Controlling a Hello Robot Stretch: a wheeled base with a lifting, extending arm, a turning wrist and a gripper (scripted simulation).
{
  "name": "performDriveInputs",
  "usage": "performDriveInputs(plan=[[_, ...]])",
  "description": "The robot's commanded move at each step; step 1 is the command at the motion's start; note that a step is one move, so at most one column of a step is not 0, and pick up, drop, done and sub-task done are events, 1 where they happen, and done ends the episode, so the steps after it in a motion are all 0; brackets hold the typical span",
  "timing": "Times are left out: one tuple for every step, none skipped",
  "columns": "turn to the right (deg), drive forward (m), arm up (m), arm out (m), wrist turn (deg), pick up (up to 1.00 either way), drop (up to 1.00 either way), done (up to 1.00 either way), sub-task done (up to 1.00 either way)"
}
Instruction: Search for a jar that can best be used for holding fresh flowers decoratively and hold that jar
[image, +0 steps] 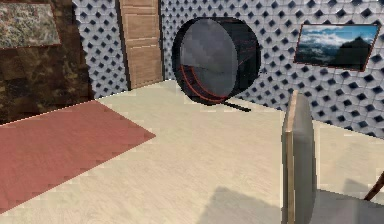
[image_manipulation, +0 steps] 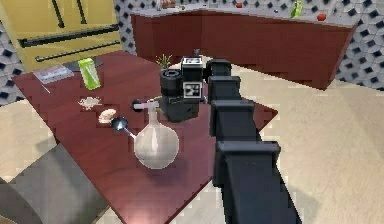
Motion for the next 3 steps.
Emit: performDriveInputs(plan=[[0.0,0.00,-0.24,0.00,0.0,0.00,0.00,0.00,0.00],[0.0,0.00,0.00,0.00,0.0,1.00,0.00,0.00,0.00],[0.0,0.00,0.10,0.00,0.0,0.00,0.00,0.00,0.00]])
